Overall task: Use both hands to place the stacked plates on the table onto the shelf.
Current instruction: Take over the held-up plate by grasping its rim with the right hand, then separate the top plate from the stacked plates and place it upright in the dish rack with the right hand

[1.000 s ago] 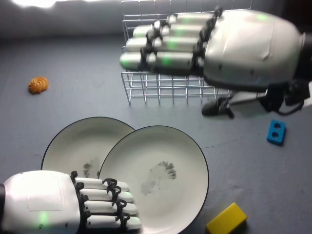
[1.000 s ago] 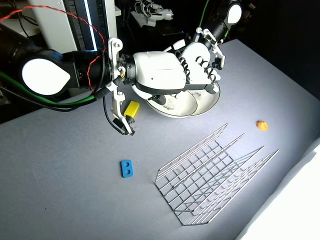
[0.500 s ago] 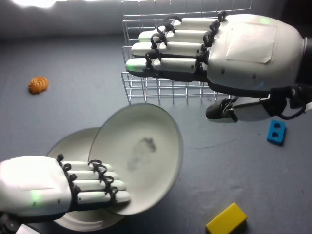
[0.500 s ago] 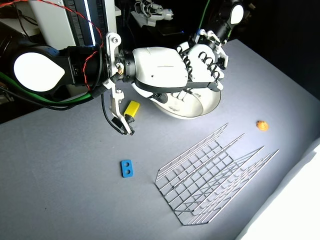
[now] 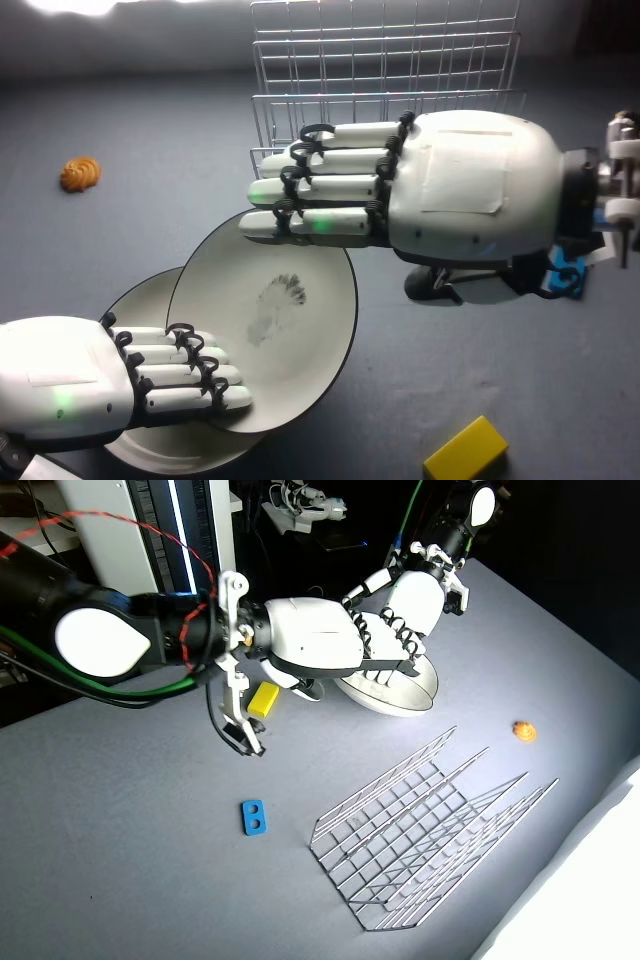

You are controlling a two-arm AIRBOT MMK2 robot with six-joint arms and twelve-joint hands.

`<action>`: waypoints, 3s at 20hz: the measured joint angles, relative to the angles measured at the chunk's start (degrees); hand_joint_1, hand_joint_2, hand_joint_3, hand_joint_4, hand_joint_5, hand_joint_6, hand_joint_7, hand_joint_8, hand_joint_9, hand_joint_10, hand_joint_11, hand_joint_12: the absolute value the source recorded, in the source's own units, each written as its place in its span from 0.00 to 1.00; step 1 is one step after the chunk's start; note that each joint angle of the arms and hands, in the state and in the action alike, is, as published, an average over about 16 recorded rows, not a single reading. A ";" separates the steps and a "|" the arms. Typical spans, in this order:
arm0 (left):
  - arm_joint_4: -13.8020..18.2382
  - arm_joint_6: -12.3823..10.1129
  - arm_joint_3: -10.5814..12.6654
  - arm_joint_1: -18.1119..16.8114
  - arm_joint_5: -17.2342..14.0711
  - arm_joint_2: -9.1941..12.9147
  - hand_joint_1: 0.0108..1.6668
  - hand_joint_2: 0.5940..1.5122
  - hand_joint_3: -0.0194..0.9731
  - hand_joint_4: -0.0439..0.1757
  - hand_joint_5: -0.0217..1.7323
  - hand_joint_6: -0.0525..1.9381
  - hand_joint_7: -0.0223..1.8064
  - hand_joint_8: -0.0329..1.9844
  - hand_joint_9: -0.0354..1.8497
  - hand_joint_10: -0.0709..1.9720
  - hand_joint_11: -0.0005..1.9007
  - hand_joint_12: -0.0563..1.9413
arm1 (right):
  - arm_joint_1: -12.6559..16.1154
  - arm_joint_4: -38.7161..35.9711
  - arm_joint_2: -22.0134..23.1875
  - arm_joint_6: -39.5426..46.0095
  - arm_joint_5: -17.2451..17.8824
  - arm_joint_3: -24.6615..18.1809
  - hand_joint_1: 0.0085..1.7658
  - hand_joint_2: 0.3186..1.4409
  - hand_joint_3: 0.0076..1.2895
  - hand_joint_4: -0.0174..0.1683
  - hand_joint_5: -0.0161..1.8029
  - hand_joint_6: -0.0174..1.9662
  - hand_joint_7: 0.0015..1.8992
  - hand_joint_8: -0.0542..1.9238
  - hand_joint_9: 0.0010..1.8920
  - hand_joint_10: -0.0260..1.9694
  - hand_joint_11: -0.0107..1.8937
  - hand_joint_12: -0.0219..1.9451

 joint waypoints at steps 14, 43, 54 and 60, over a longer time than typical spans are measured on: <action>-0.99 0.08 -0.77 0.30 0.48 0.16 0.01 0.51 0.04 0.22 0.02 0.01 0.01 0.01 0.02 0.03 0.01 0.02 | -2.74 0.13 -10.70 -6.33 -2.46 6.51 0.75 0.56 0.01 0.14 0.06 0.02 0.03 0.03 0.02 0.02 0.02 0.22; -4.33 0.04 -0.79 1.58 -0.65 0.36 0.01 0.52 0.04 0.21 0.02 0.02 0.01 0.01 0.02 0.03 0.01 0.01 | -3.77 0.71 -16.86 -10.08 -1.74 9.84 0.71 0.59 0.01 0.13 0.40 0.26 0.40 0.20 0.38 0.21 0.26 0.65; -10.20 -0.23 2.07 -1.88 -0.82 1.47 0.01 0.52 0.04 0.22 0.04 0.03 0.03 0.01 0.03 0.04 0.01 0.03 | -3.75 0.80 -17.05 -10.11 0.14 9.52 0.72 0.53 0.00 0.08 0.46 0.47 0.47 0.39 0.45 0.44 0.43 0.59; -13.56 -0.44 4.40 -7.28 0.34 2.78 0.01 0.52 0.04 0.21 0.05 0.03 0.04 0.02 0.03 0.04 0.01 0.03 | -3.56 1.13 -16.88 -9.92 0.00 8.63 0.72 0.53 0.00 0.07 0.47 0.52 0.48 0.43 0.47 0.50 0.45 0.60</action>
